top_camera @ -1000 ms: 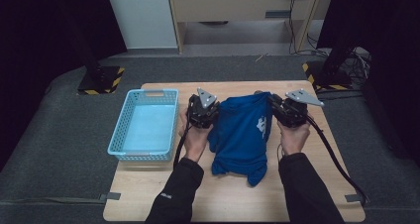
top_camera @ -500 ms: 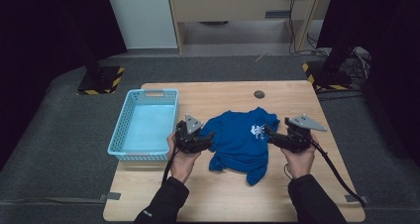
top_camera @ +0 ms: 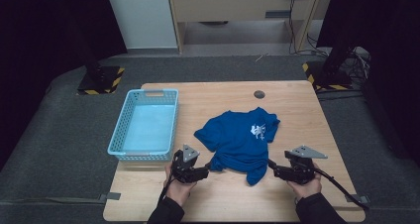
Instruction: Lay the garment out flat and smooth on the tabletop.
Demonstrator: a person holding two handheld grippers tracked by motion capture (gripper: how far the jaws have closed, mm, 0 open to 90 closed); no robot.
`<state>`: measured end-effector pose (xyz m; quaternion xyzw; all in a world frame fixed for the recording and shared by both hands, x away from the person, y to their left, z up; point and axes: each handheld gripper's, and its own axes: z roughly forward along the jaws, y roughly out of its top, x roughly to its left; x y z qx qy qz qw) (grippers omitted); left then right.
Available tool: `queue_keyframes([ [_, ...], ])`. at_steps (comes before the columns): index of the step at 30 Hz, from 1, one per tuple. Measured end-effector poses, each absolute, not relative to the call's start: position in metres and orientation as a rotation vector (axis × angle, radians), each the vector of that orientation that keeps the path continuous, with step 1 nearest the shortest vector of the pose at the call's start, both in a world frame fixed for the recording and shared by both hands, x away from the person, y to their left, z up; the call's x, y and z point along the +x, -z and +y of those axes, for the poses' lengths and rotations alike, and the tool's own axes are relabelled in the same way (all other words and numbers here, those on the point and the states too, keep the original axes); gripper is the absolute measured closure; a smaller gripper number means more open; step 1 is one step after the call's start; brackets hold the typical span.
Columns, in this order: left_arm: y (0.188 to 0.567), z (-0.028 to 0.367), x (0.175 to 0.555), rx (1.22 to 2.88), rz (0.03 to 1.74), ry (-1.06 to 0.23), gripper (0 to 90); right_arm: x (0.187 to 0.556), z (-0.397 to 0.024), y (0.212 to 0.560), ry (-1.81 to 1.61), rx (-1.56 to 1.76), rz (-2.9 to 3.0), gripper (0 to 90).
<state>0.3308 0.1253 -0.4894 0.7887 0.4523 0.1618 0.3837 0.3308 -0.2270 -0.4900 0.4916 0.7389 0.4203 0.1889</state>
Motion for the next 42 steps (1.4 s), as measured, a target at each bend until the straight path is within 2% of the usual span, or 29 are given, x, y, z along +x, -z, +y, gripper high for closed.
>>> queue_keyframes([
  [11, 0.514, 0.111, 0.342, 2.062, 1.185, -0.337, 49.4, 0.34, -0.208, 0.518, -1.076, 1.38, 2.207, 35.4],
  [15, 0.519, 0.11, 0.344, 2.071, 1.184, -0.338, 53.2, 0.342, -0.204, 0.525, -1.075, 1.379, 2.238, 44.9],
  [17, 0.523, 0.109, 0.345, 2.094, 1.164, -0.353, 56.2, 0.342, -0.202, 0.528, -1.081, 1.366, 2.253, 54.1],
  [18, 0.523, 0.109, 0.345, 2.094, 1.164, -0.353, 57.6, 0.342, -0.202, 0.528, -1.081, 1.366, 2.253, 54.1],
  [20, 0.524, 0.108, 0.344, 2.108, 1.146, -0.382, 59.1, 0.342, -0.2, 0.528, -1.09, 1.365, 2.262, 60.3],
  [22, 0.524, 0.106, 0.344, 2.12, 1.131, -0.401, 63.0, 0.342, -0.199, 0.528, -1.098, 1.362, 2.273, 65.9],
  [23, 0.524, 0.106, 0.343, 2.123, 1.123, -0.398, 69.8, 0.342, -0.199, 0.527, -1.106, 1.363, 2.284, 71.9],
  [25, 0.524, 0.104, 0.343, 2.126, 1.116, -0.381, 77.9, 0.343, -0.199, 0.527, -1.108, 1.365, 2.287, 74.5],
  [26, 0.523, 0.103, 0.342, 2.132, 1.111, -0.378, 77.9, 0.343, -0.199, 0.527, -1.11, 1.368, 2.294, 77.3],
  [27, 0.523, 0.102, 0.342, 2.136, 1.108, -0.372, 83.1, 0.344, -0.2, 0.525, -1.109, 1.368, 2.303, 80.7],
  [34, 0.51, 0.105, 0.342, 2.139, 1.107, -0.368, 85.2, 0.347, -0.212, 0.506, -1.115, 1.303, 2.278, 81.9],
  [39, 0.479, 0.113, 0.337, 2.092, 1.012, -0.412, 85.1, 0.342, -0.228, 0.482, -1.095, 1.157, 2.256, 80.9],
  [42, 0.467, 0.118, 0.333, 2.127, 0.952, -0.463, 85.1, 0.339, -0.234, 0.476, -1.083, 1.094, 2.25, 80.1],
])
